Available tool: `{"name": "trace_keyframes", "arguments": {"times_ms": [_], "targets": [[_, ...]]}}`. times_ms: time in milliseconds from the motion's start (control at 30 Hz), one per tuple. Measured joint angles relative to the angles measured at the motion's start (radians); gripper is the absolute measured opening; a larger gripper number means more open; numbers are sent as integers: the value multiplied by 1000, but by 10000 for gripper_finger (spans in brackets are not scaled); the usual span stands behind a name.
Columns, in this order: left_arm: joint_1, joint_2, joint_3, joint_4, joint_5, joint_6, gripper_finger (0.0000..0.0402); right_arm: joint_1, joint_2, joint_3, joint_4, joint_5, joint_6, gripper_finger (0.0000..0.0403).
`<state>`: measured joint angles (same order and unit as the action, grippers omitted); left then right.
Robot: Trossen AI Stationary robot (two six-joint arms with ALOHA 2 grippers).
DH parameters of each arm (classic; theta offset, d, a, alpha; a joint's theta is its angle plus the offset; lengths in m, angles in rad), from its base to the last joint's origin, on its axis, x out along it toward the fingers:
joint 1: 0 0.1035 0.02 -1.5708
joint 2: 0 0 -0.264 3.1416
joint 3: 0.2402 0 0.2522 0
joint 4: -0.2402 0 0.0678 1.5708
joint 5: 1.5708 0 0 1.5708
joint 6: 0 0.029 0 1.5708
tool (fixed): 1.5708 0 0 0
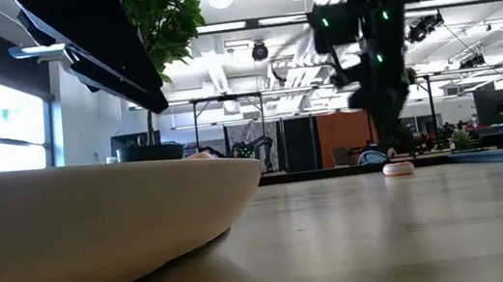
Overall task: Pick & Place donuts
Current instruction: Put the small pink donut on the light brown plate
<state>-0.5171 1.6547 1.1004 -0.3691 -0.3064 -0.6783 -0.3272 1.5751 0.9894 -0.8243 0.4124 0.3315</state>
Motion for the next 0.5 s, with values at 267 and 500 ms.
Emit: {"name": "trace_keyframes", "arguments": {"times_ms": [267,500], "targets": [[0,0,0,0,0,0,168,-113,-2,-147,201,-111,-65,129],[0,0,0,0,1,0,168,-114,-2,-201,306,-133,-44,119]]}}
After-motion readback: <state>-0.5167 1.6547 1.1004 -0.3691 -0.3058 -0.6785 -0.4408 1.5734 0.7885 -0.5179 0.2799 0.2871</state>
